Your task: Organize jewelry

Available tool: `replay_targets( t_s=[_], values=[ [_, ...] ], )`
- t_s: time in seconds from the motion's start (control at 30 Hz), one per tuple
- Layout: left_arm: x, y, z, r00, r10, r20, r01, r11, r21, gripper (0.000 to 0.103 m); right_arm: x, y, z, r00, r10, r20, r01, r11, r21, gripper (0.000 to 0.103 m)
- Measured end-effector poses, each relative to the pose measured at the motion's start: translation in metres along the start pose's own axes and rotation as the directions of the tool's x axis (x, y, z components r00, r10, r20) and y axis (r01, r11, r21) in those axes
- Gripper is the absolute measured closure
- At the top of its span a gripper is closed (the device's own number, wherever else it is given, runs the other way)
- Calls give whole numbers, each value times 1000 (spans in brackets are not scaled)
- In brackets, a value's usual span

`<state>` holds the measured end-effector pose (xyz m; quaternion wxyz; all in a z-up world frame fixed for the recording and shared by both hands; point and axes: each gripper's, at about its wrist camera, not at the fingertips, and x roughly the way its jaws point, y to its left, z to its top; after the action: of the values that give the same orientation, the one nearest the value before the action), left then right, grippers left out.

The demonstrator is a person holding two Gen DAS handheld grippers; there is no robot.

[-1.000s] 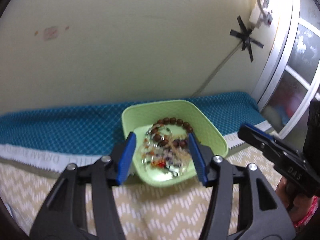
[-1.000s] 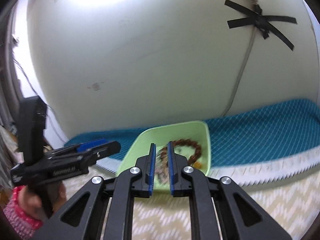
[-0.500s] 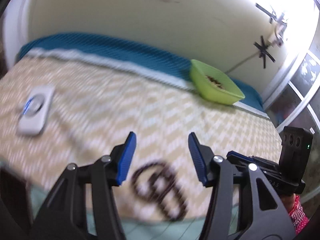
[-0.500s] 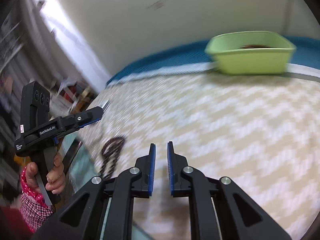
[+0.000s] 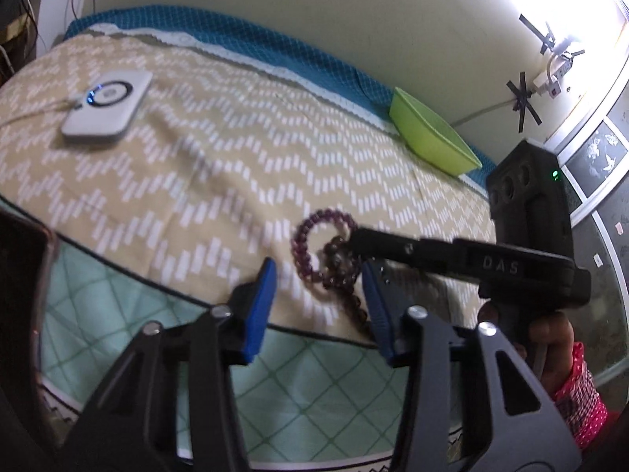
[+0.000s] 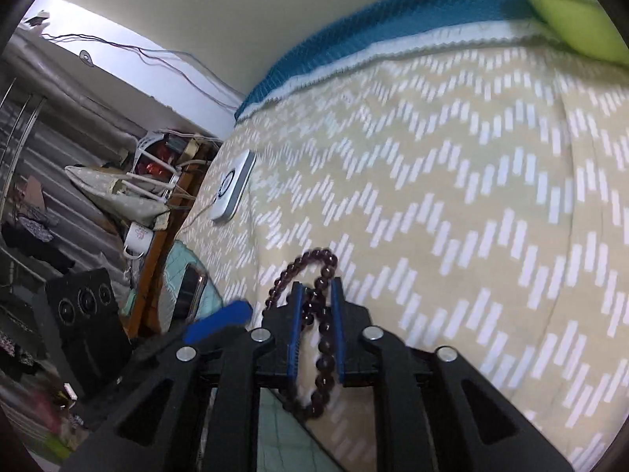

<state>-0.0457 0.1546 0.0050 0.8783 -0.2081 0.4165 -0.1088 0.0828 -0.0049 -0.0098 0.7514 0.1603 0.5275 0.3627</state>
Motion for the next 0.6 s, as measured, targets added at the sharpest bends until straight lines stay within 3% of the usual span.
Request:
replay_targets(
  t_s=[0.1, 0.2, 0.3, 0.37, 0.5, 0.6],
  values=[
    [8, -4, 3, 999, 31, 12, -31, 999, 32, 65, -13, 8, 4, 992, -69, 101, 76, 995, -59, 103],
    [23, -16, 17, 997, 75, -4, -75, 994, 75, 65, -30, -6, 8, 966, -198, 169, 214, 973, -84, 103],
    [33, -35, 31, 1000, 20, -19, -18, 997, 81, 65, -57, -40, 5, 931, -294, 218, 306, 952, -25, 103],
    [38, -55, 36, 1000, 3, -15, -1, 992, 129, 65, -82, -68, -4, 913, -333, 234, 332, 942, 47, 103],
    [67, -108, 41, 995, -49, -82, 68, 966, 251, 65, -133, -100, -37, 891, -358, 279, 339, 933, 118, 103],
    [94, -146, 41, 986, -81, -147, 126, 938, 323, 64, -158, -106, -58, 868, -380, 320, 362, 925, 118, 91]
  ],
)
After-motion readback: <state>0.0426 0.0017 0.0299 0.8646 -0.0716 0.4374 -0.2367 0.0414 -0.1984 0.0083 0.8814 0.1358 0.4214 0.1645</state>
